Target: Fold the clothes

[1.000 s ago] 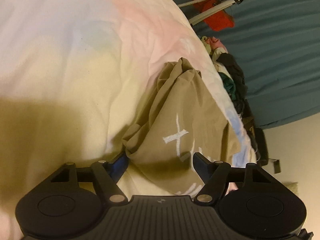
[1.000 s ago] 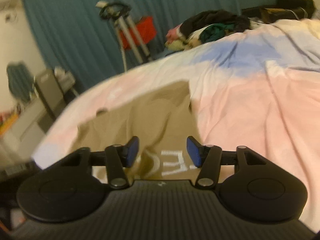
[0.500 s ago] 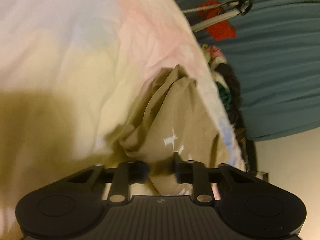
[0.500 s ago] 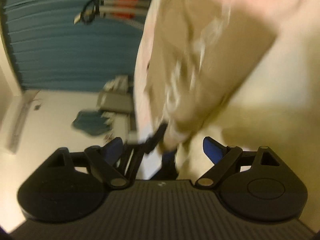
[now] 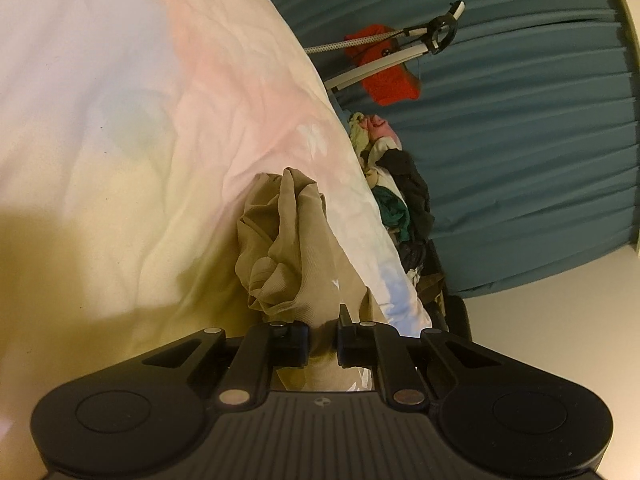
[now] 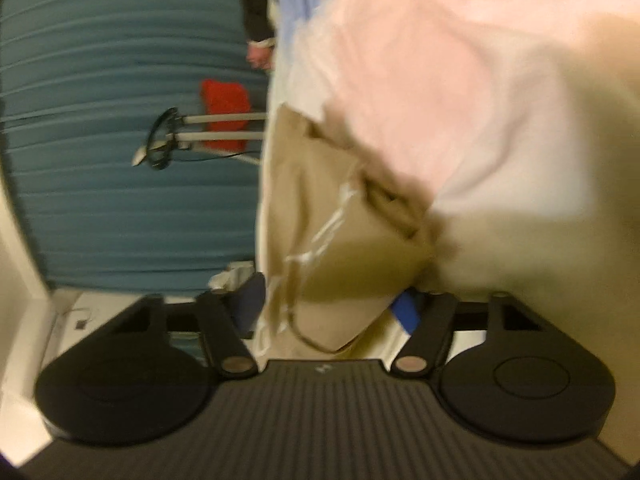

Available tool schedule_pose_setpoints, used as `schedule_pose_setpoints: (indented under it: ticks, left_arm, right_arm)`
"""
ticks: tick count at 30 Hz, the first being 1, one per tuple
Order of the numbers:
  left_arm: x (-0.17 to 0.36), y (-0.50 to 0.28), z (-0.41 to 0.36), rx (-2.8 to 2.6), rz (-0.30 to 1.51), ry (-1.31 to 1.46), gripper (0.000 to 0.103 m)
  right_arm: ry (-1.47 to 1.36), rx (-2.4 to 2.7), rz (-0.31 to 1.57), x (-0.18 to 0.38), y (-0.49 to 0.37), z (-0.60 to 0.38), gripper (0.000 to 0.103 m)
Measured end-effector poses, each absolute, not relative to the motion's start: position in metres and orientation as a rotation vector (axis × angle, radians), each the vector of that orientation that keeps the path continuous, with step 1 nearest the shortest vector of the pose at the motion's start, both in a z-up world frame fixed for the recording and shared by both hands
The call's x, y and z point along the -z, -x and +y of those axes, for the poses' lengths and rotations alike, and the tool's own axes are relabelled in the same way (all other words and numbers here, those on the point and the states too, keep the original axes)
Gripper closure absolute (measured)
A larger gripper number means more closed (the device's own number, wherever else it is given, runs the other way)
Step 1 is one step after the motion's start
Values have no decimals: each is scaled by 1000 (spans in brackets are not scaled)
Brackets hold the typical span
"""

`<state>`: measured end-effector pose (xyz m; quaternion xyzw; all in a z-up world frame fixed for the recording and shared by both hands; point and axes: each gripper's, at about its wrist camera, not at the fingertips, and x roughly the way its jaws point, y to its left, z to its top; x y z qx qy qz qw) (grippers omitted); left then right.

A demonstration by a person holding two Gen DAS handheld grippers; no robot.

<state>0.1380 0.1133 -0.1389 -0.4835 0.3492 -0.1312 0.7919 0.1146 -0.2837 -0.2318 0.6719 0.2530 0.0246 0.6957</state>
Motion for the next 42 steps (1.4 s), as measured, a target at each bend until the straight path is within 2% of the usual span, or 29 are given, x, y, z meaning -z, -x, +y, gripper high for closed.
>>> schedule_pose_setpoints:
  ticks: [1, 2, 7, 17, 22, 25, 30, 35, 39, 42]
  left_arm:
    - [138, -138, 114, 285, 754, 1041, 91]
    - [137, -137, 115, 290, 758, 1040, 91]
    - [127, -133, 115, 296, 772, 998, 91]
    - [69, -100, 101, 453, 854, 1003, 91]
    - [35, -115, 42, 525, 969, 925, 91]
    - [15, -136, -10, 562, 973, 803, 90]
    - [-2, -188, -107, 607, 956, 653, 90]
    - [-19, -260, -198, 657, 920, 670, 90]
    - [-30, -313, -253, 731, 824, 704, 90]
    - [-22, -332, -290, 748, 735, 644, 90]
  right_arm:
    - [-1486, -53, 562, 232, -116, -286, 69]
    - [-1473, -50, 560, 232, -118, -288, 74]
    - [-1380, -58, 485, 209, -108, -284, 83]
    - [-1278, -38, 367, 126, -34, -305, 84]
    - [-1288, 27, 356, 99, -5, -349, 84]
    - [-1300, 78, 361, 92, -6, -383, 84]
    - [-1230, 145, 292, 68, -54, -448, 84]
    - [-1152, 209, 218, 43, -105, -513, 85]
    - [-1088, 259, 160, 24, -146, -566, 85]
    - [-1027, 257, 133, 29, -169, -588, 85]
